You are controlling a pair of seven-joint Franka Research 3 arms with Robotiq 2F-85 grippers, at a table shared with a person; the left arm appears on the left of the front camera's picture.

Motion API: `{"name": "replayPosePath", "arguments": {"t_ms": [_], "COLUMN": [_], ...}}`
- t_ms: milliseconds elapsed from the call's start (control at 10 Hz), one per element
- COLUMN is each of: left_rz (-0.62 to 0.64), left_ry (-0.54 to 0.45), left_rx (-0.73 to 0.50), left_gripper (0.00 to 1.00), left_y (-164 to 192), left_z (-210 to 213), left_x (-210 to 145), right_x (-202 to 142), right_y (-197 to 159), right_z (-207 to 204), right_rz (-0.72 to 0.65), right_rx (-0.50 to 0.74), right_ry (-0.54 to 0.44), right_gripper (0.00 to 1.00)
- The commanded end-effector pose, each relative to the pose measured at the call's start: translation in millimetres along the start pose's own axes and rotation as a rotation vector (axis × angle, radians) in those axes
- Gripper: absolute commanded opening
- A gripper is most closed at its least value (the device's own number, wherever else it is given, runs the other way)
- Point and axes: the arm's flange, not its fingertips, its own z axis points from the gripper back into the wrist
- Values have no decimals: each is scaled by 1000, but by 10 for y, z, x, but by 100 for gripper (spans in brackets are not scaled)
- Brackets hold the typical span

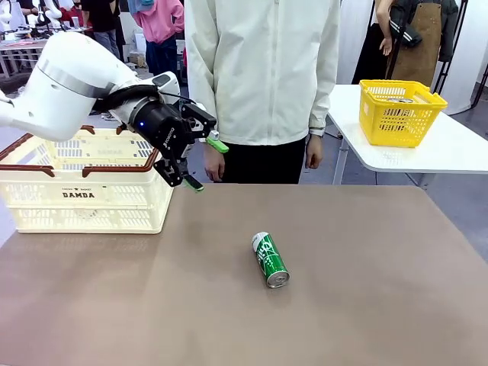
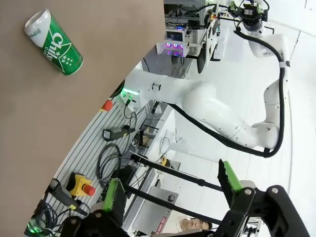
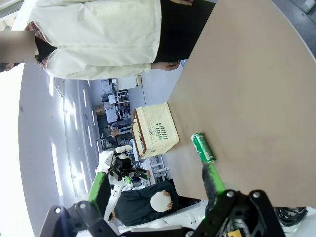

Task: Place the drinks into the Shopping basket.
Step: Pick up one drink and place it into the Shopping basket.

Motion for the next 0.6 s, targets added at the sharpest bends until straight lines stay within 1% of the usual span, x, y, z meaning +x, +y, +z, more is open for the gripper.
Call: {"name": "replayPosePath", "arguments": {"t_ms": [0, 100, 200, 300, 500], "left_rz": [5, 28, 75, 166, 346], "left_ry": [3, -55, -107, -171, -170], "left_rx": [-1, 108, 231, 317, 460], "left_gripper": [100, 100, 100, 100, 100], "left_y": [24, -163, -388, -544, -730], "left_z": [-8, -330, -739, -1040, -1464], "left_x": [13, 21, 75, 156, 387], "right_x": [6, 6, 6, 6, 6], "right_y": [10, 10, 10, 10, 10], "right_z": [17, 17, 17, 17, 17], "right_rz": [27, 27, 27, 27, 27], "right_rx": [6, 6, 6, 6, 6], "right_ry": [7, 7, 7, 7, 7], "right_gripper": [100, 100, 100, 100, 100]}}
